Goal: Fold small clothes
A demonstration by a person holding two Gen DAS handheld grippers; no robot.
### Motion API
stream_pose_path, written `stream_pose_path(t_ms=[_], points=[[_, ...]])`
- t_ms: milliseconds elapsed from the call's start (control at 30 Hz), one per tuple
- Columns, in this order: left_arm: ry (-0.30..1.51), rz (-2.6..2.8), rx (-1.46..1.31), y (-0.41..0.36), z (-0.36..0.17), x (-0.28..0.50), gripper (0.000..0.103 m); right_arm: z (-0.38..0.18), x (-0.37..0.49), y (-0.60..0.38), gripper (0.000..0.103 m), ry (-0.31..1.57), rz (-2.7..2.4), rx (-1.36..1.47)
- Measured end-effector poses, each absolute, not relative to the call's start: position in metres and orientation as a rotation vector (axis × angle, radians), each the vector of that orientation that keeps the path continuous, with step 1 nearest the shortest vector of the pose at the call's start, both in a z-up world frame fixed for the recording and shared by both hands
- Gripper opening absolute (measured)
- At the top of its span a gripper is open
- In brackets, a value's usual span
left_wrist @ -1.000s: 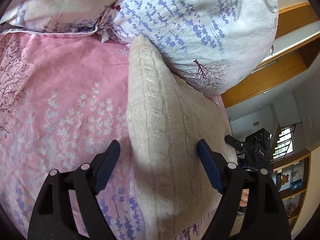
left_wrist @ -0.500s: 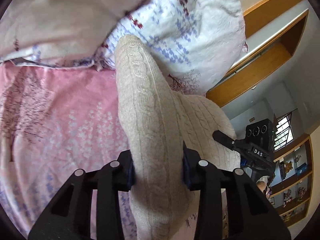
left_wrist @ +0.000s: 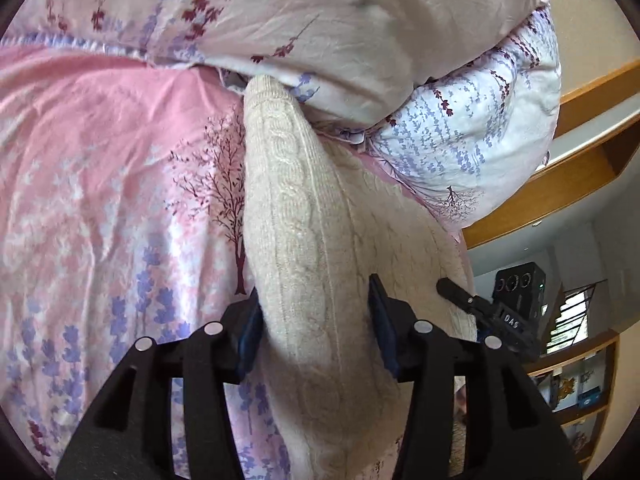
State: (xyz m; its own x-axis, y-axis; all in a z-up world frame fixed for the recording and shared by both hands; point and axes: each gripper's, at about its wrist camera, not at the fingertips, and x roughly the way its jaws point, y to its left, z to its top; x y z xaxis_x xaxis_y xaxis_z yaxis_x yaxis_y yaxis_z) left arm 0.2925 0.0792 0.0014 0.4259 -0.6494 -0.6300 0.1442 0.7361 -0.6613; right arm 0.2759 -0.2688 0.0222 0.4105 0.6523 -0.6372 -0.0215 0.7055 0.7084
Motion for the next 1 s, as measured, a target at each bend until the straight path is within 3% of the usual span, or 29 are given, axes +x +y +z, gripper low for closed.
stream_pose_path(t_ms=[200,233,267,433,600,700,767,800,1000], points=[[0.794,-0.473,-0.409,0.081,0.054,0.260,0.054,0.041,0.285,-0.289,0.038,1.003,0.409,0.718],[0.780,-0.493,-0.394,0.078,0.060,0.255,0.055,0.040,0.287,-0.287,0.031,1.012,0.417,0.710],[0.779,-0.514,-0.374,0.071,0.063,0.250,0.057,0.039,0.289,-0.282,0.012,1.007,0.417,0.688],[0.854,-0.566,-0.304,0.033,0.051,0.255,0.058,0.044,0.298,-0.279,0.009,0.944,0.323,0.616],[0.876,-0.548,-0.284,0.022,0.035,0.261,0.058,0.019,0.311,-0.277,0.009,1.046,0.259,0.582],[0.869,-0.555,-0.293,0.026,0.041,0.256,0.060,0.041,0.296,-0.277,0.018,1.004,0.265,0.519],[0.857,-0.559,-0.291,0.030,0.049,0.247,0.064,0.063,0.275,-0.275,0.039,0.941,0.304,0.482],[0.850,-0.557,-0.281,0.030,0.053,0.243,0.068,0.072,0.265,-0.274,0.044,0.916,0.330,0.474],[0.840,-0.547,-0.255,0.026,0.055,0.216,0.079,0.077,0.224,-0.253,0.047,0.929,0.504,0.469]])
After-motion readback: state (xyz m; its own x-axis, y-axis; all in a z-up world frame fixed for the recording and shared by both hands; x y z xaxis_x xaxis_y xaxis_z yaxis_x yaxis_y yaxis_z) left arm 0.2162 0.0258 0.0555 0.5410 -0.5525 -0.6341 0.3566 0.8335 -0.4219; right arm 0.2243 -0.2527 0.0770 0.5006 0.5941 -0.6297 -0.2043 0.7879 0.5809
